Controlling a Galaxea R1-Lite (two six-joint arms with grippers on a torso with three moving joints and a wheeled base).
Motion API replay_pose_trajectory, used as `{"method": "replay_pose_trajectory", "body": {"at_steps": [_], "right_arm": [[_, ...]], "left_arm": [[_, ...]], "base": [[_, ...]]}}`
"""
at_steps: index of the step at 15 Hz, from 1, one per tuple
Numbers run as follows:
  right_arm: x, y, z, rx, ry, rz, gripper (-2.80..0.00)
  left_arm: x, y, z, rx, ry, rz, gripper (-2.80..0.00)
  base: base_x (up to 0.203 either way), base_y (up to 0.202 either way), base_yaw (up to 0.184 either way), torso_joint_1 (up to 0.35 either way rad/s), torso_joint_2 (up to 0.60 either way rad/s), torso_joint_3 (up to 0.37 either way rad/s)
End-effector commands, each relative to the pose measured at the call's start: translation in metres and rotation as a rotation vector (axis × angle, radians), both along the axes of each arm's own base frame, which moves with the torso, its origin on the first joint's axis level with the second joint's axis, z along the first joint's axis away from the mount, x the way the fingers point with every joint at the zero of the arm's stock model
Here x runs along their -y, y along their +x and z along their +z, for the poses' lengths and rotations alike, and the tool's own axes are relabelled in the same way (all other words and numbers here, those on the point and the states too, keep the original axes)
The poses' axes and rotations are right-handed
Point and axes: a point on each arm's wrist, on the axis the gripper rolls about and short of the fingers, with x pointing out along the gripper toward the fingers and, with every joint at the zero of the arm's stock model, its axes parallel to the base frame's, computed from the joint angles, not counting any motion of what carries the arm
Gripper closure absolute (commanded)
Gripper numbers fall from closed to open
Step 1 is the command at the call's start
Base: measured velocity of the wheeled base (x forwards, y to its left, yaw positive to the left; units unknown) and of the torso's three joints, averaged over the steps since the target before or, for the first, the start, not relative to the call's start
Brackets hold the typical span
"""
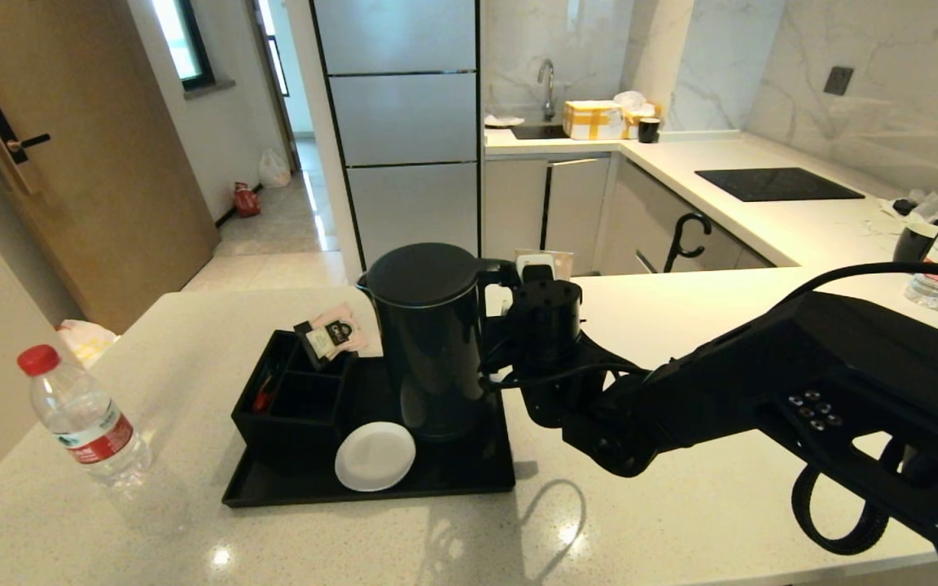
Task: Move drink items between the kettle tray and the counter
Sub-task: Return the kettle to its original position, then return the bottled water to its original position
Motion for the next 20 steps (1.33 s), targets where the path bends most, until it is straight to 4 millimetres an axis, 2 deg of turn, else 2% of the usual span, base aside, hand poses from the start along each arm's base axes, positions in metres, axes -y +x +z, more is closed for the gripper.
{"method": "replay_pose_trajectory", "body": {"at_steps": [1, 2, 3, 7, 10, 15, 17, 20], "right_arm": [[0.000, 0.000, -0.002, -0.008, -0.008, -0.002, 0.00], [0.000, 0.000, -0.003, -0.010, -0.009, -0.001, 0.00], [0.000, -0.001, -0.003, -0.011, -0.007, 0.001, -2.80], [0.007, -0.005, -0.001, -0.026, -0.003, 0.011, -2.80], [0.021, -0.018, 0.002, -0.060, 0.024, 0.051, -2.80], [0.040, -0.039, 0.034, -0.042, 0.076, 0.088, -2.80], [0.049, -0.053, 0.042, -0.056, 0.084, 0.135, -2.80], [0.067, -0.079, 0.070, -0.049, 0.130, 0.191, -2.80]], "left_arm": [[0.000, 0.000, 0.000, 0.000, 0.000, 0.000, 0.00], [0.000, 0.000, 0.000, 0.001, 0.000, 0.000, 0.00], [0.000, 0.000, 0.000, 0.001, 0.000, 0.000, 0.00], [0.000, 0.000, 0.000, 0.001, 0.000, 0.000, 0.00], [0.000, 0.000, 0.000, 0.001, 0.000, 0.000, 0.00], [0.000, 0.000, 0.000, 0.001, 0.000, 0.000, 0.00], [0.000, 0.000, 0.000, 0.001, 0.000, 0.000, 0.00], [0.000, 0.000, 0.000, 0.000, 0.000, 0.000, 0.00]], "base": [[0.000, 0.000, 0.000, 0.000, 0.00, 0.000], [0.000, 0.000, 0.000, 0.000, 0.00, 0.000], [0.000, 0.000, 0.000, 0.000, 0.00, 0.000], [0.000, 0.000, 0.000, 0.000, 0.00, 0.000], [0.000, 0.000, 0.000, 0.000, 0.00, 0.000], [0.000, 0.000, 0.000, 0.000, 0.00, 0.000], [0.000, 0.000, 0.000, 0.000, 0.00, 0.000], [0.000, 0.000, 0.000, 0.000, 0.00, 0.000]]}}
